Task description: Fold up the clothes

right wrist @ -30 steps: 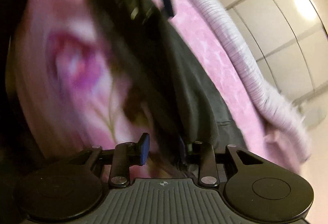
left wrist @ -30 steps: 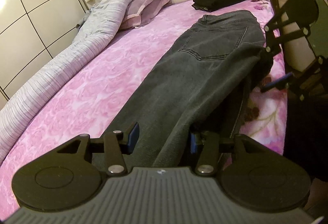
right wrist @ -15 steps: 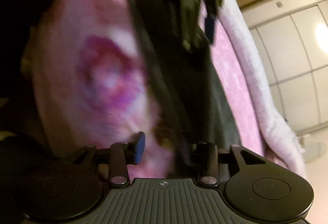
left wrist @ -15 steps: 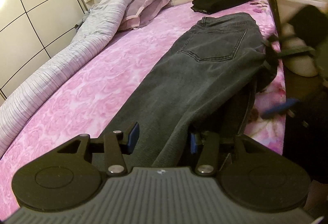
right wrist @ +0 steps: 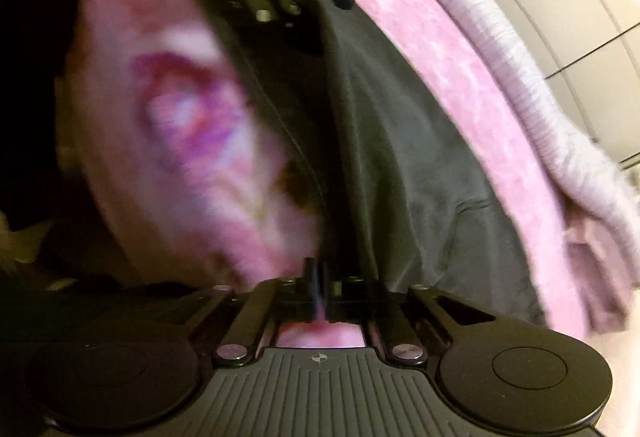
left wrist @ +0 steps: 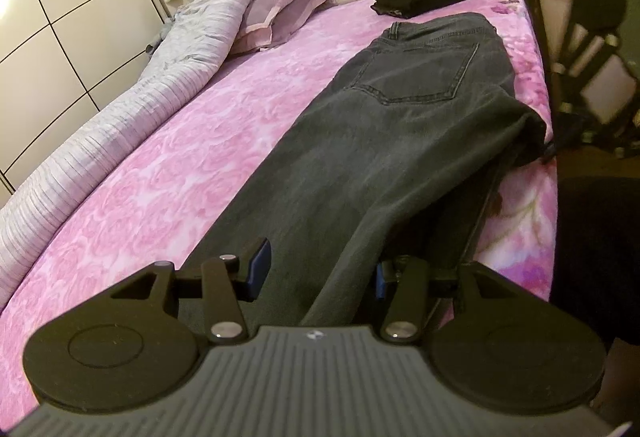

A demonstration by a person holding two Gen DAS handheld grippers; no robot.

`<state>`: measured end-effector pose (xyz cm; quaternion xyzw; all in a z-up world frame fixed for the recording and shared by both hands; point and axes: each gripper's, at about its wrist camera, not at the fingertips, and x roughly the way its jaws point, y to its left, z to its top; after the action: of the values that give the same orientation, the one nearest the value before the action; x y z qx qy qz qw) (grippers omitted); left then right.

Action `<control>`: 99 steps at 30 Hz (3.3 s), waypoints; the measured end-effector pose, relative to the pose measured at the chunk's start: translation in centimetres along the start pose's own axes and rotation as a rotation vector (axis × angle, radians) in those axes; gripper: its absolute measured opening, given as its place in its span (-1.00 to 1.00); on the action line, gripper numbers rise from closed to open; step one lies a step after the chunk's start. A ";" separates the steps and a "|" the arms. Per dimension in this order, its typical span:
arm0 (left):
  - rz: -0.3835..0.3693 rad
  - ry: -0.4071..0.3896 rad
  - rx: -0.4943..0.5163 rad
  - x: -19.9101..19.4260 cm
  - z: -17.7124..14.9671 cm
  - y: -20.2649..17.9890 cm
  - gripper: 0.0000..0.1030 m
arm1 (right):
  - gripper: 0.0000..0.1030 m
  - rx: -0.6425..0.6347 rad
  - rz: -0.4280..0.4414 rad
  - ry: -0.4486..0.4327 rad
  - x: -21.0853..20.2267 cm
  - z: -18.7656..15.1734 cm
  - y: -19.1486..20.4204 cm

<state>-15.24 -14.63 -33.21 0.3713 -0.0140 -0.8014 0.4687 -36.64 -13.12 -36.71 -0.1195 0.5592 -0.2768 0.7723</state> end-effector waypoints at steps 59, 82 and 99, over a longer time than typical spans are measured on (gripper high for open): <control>0.591 0.391 -0.389 -24.6 -24.8 12.4 -0.14 | -0.27 0.139 0.194 -0.453 -2.6 14.6 5.9; 0.727 0.313 -0.576 -31.0 -29.4 14.6 -0.01 | -0.80 -0.175 0.100 -0.680 8.3 43.3 19.6; 0.277 -0.017 -0.275 -12.6 -7.7 7.0 0.08 | -0.80 1.568 0.077 -0.583 8.5 -1.9 -7.6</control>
<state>-1.80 -6.42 -28.81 0.2914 0.0405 -0.7267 0.6208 -38.75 -23.86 -40.44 0.4048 -0.0140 -0.5170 0.7541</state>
